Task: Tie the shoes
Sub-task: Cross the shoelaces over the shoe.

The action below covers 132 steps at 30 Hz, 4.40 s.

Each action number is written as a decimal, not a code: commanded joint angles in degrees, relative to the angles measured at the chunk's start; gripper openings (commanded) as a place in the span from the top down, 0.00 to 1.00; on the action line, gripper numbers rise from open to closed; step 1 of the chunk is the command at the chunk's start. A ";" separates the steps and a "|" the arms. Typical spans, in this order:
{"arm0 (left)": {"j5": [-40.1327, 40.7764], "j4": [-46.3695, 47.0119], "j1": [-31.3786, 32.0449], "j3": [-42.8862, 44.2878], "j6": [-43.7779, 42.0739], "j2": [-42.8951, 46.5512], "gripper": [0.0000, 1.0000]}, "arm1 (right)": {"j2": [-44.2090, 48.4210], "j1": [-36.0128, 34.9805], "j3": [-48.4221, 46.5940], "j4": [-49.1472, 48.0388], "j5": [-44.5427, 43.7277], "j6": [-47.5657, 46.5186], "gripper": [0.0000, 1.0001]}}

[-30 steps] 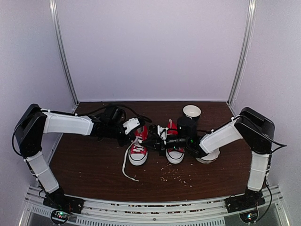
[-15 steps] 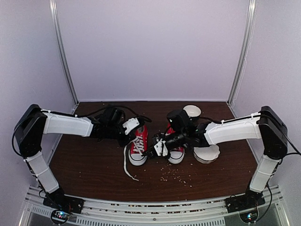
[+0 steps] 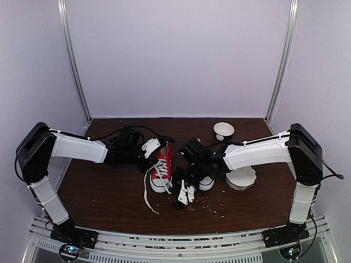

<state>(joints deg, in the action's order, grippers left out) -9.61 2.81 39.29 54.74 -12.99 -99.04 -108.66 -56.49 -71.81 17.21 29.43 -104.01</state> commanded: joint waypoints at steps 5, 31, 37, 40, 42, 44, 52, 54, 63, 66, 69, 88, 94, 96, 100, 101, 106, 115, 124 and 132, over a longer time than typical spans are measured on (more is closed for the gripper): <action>-3.18 5.07 -0.52 -0.94 0.27 2.66 1.00 | -6.20 1.52 -8.80 1.22 -3.63 -8.46 1.00; -3.04 5.74 -0.53 -1.13 0.42 2.74 1.00 | -10.87 5.51 -15.42 1.71 -0.67 -8.95 1.00; -2.16 5.75 -0.52 -1.04 0.49 2.59 1.00 | -11.01 5.41 -16.01 3.94 -0.32 -10.63 1.00; -3.42 6.29 -0.53 -1.29 0.25 2.82 1.00 | -11.22 5.60 -16.27 3.08 -0.68 -9.47 1.00; -3.01 6.29 -0.53 -1.22 0.43 2.72 1.00 | -11.67 5.76 -16.83 3.37 -1.03 -10.05 1.00; -2.83 6.11 -0.54 -1.15 0.28 2.63 1.00 | -11.90 5.71 -17.25 3.70 -0.34 -9.85 1.00; -4.89 5.97 -0.50 -1.13 0.05 2.54 1.00 | -14.17 7.10 -20.21 0.28 -2.21 -8.35 1.00; -4.84 5.91 -0.55 -1.13 -0.01 2.50 1.00 | -14.55 7.36 -20.45 -0.86 -3.02 -8.09 1.00; -4.78 4.79 -0.62 -0.11 0.16 1.36 1.00 | -14.25 8.19 -18.95 -6.95 -5.14 -4.69 1.00; -3.77 5.10 -0.68 -0.34 0.60 1.73 1.00 | -12.93 8.15 -17.15 -7.41 -5.05 -4.54 1.00; -3.95 5.79 -0.96 -0.88 0.78 2.01 1.00 | -11.01 8.03 -14.28 -8.31 -5.16 -5.04 1.00; -6.24 4.63 -1.80 0.80 1.92 -0.10 1.00 | -14.08 8.18 -15.25 -15.86 -8.43 1.37 1.00; -1.80 0.96 -1.85 2.89 1.61 -2.43 1.00 | -12.29 8.24 -13.01 -16.48 -6.57 3.65 0.64; -2.18 0.35 -2.37 3.36 1.92 -2.82 1.00 | -11.23 8.32 -12.06 -16.03 -5.37 3.64 0.61; -4.90 1.14 -2.44 2.61 2.01 -2.06 1.00 | -9.21 8.25 -9.42 -15.33 -4.67 1.36 0.59; -4.90 1.15 -2.46 2.45 1.88 -1.96 1.00 | -8.23 8.24 -8.47 -15.37 -4.44 1.19 0.58; -5.70 1.04 -2.45 2.12 1.42 -1.77 1.00 | -5.45 8.43 -6.28 -13.73 -3.90 0.88 0.57; -6.81 2.09 -2.46 0.72 0.03 -0.91 1.00 | -0.16 12.77 -6.79 -15.71 9.49 25.43 0.57; -8.54 6.36 -1.90 -1.70 0.12 -1.58 1.00 | 3.69 21.43 5.99 -69.61 17.67 98.01 0.63; -8.55 6.02 -1.02 -1.79 -1.49 -1.93 1.00 | 0.05 20.71 -2.82 -47.68 1.21 111.82 0.76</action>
<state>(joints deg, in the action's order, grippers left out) -17.30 6.44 37.87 53.23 -13.21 -101.03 -107.20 -34.81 -70.13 -38.44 39.44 -5.21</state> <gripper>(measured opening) 0.004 0.255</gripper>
